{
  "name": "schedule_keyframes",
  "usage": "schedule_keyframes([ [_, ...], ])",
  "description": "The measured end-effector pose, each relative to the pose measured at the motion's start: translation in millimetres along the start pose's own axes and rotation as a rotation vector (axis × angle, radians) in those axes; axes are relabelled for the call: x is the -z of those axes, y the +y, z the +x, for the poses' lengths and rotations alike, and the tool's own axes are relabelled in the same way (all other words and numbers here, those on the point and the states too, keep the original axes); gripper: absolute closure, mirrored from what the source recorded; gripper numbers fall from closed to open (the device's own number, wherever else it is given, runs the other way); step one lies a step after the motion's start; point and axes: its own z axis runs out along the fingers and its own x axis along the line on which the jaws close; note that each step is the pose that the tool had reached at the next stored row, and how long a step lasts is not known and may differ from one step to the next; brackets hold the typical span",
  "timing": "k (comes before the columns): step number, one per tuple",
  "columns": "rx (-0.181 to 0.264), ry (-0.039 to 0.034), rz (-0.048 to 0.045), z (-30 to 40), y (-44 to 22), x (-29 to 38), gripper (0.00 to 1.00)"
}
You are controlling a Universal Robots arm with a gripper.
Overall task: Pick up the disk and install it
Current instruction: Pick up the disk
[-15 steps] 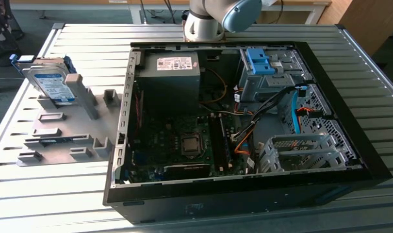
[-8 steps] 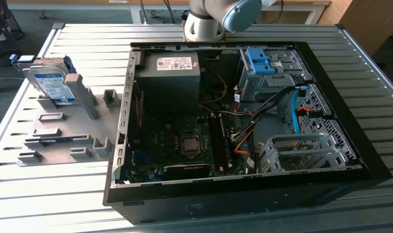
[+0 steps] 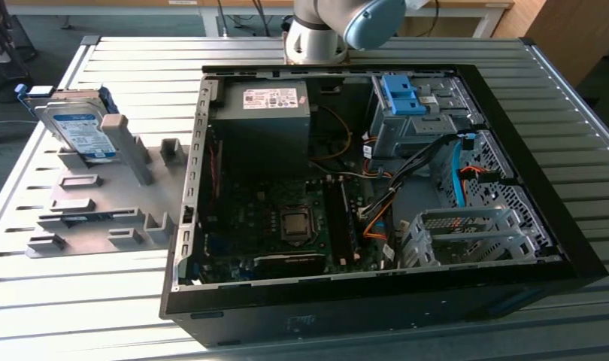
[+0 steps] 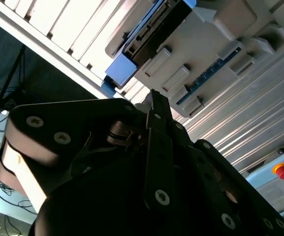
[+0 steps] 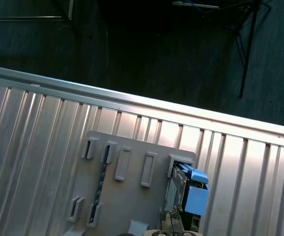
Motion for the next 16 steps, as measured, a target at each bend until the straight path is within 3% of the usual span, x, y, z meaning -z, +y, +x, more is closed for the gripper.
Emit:
schedule_keyframes([
  [8, -0.003, 0.0077, 0.0203, -1.7, 6.1, -5.2, 0.89],
  [13, -0.069, 0.0066, 0.0202, -1.9, 6.0, -9.3, 0.89],
  [16, -0.079, 0.0063, 0.0200, -7.0, 4.9, -10.6, 0.89],
])
